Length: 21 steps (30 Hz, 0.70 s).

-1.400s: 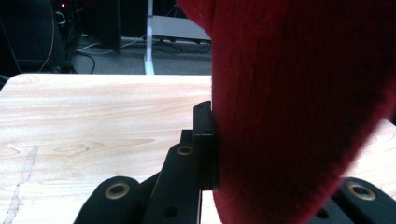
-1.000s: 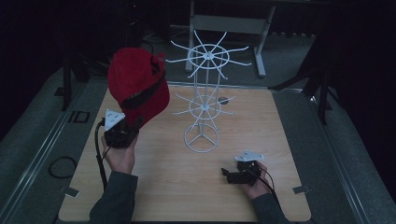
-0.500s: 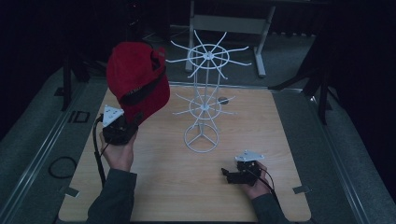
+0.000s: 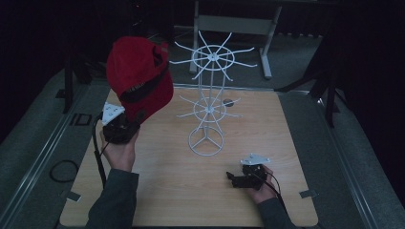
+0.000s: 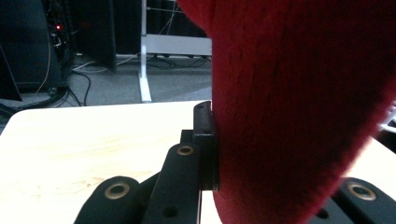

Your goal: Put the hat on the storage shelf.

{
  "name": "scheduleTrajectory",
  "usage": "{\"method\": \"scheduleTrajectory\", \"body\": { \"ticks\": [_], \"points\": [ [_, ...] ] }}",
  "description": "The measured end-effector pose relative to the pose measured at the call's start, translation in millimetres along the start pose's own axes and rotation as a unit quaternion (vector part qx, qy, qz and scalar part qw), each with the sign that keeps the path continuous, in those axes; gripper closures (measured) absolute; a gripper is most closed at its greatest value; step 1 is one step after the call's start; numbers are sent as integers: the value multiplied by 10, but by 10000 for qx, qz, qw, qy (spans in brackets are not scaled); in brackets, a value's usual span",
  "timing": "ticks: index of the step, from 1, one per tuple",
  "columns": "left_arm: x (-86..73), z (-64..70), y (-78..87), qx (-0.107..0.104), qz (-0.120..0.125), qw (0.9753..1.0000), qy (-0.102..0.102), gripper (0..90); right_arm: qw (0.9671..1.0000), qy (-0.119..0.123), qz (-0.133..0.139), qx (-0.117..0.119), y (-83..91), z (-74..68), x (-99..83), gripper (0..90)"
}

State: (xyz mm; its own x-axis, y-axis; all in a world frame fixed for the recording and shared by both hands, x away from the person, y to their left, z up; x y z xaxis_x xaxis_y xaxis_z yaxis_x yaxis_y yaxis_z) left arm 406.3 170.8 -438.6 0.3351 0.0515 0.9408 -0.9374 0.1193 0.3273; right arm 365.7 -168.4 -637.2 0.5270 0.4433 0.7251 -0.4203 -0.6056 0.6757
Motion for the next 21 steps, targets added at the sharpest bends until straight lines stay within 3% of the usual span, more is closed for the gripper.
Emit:
{"method": "scheduleTrajectory", "body": {
  "ticks": [6,21],
  "points": [
    [84,-6,-56,23,4,10000,-82,859,10000,-6,-2,1,0,-1,-1,167],
    [247,-38,-64,-1,97,9999,-36,859,10000,-6,-1,1,0,-1,-1,167]
  ]
}}
Point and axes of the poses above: each handheld gripper's, and its own axes: y roughly backward along the jaws, x roughly out of its top, z roughly to its right, the point moved 10 cm from there along -y, roughly forward along the jaws, and after that the axes turned 12 degrees about x, right-handed, at the moved point
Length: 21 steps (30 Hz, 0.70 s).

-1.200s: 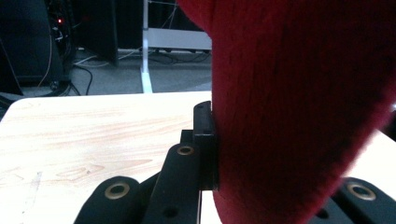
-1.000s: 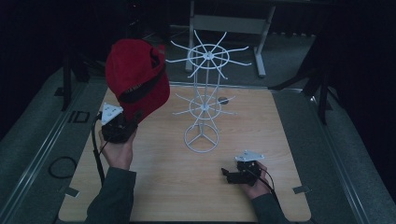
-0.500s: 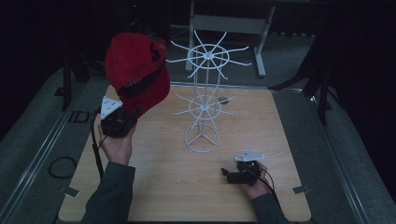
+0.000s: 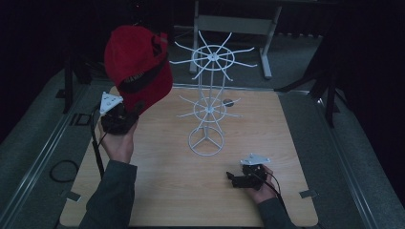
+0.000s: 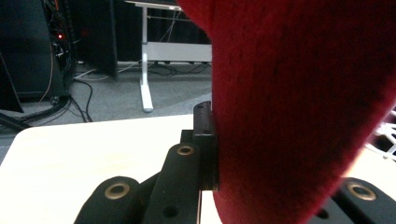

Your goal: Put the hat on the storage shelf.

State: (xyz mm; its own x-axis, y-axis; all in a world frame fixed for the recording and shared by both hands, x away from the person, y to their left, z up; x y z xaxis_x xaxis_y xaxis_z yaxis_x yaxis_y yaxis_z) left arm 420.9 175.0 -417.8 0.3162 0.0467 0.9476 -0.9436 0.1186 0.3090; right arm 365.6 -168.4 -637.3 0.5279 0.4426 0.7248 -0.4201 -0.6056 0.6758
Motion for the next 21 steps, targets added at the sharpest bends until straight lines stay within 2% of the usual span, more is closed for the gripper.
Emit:
{"method": "scheduleTrajectory", "body": {
  "ticks": [21],
  "points": [
    [224,102,-32,-112,108,9999,-18,859,10000,-1,-2,0,0,0,0,168]
  ]
}}
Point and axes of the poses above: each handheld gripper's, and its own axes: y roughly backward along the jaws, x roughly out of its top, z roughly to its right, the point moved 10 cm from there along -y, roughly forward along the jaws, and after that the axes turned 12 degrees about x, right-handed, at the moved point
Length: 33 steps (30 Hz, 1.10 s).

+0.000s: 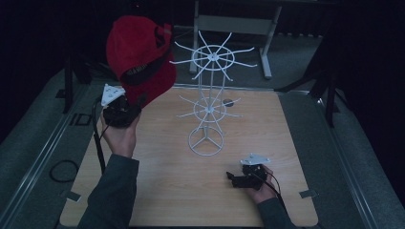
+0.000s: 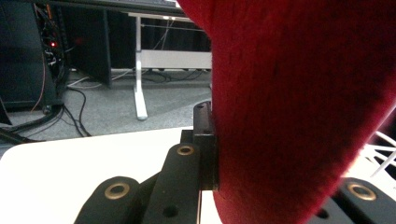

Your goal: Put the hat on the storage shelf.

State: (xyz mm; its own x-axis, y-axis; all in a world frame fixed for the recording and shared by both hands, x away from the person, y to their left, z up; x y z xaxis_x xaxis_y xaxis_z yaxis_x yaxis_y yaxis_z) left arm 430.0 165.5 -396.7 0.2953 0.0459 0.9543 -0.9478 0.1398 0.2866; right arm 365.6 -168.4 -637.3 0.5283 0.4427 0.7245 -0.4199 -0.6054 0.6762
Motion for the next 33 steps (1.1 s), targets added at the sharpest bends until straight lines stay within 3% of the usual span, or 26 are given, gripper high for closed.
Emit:
{"method": "scheduleTrajectory", "body": {
  "ticks": [17,33],
  "points": [
    [152,96,9,-172,149,9996,143,858,10000,5,-3,1,1,1,0,167],
    [113,216,43,-413,187,9990,19,858,10000,3,-4,2,1,0,-1,167]
  ]
}}
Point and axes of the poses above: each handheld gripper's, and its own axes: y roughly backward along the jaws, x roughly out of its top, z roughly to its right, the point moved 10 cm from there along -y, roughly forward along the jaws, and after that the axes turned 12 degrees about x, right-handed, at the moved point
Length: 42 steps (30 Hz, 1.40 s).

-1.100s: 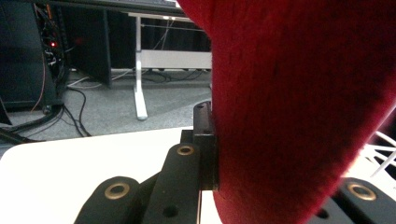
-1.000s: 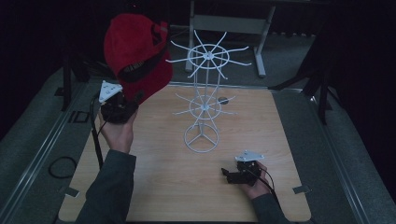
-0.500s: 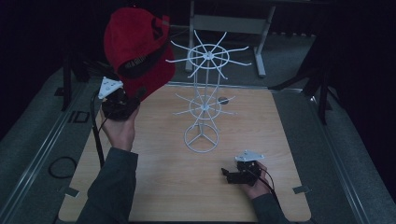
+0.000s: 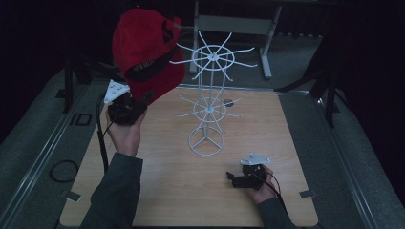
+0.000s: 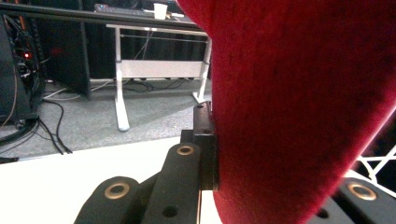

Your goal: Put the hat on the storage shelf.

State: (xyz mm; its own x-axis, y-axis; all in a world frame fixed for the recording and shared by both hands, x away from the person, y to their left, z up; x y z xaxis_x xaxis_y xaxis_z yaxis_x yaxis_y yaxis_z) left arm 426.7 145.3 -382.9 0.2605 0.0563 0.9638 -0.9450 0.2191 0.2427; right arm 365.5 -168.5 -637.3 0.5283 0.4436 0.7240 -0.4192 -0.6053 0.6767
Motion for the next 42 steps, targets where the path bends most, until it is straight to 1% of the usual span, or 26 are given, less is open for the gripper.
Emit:
{"method": "scheduleTrajectory", "body": {
  "ticks": [8,19,31,42],
  "points": [
    [-37,9,11,-56,-5,10000,42,857,10000,1,0,0,0,0,0,167],
    [-78,19,18,-61,-34,10000,-33,857,10000,2,0,0,0,0,0,167],
    [-110,1,21,-58,-8,10000,42,857,10000,1,0,1,0,0,0,167],
    [-143,33,5,-103,-41,9999,-22,857,10000,0,1,-1,0,0,0,167]
  ]
}}
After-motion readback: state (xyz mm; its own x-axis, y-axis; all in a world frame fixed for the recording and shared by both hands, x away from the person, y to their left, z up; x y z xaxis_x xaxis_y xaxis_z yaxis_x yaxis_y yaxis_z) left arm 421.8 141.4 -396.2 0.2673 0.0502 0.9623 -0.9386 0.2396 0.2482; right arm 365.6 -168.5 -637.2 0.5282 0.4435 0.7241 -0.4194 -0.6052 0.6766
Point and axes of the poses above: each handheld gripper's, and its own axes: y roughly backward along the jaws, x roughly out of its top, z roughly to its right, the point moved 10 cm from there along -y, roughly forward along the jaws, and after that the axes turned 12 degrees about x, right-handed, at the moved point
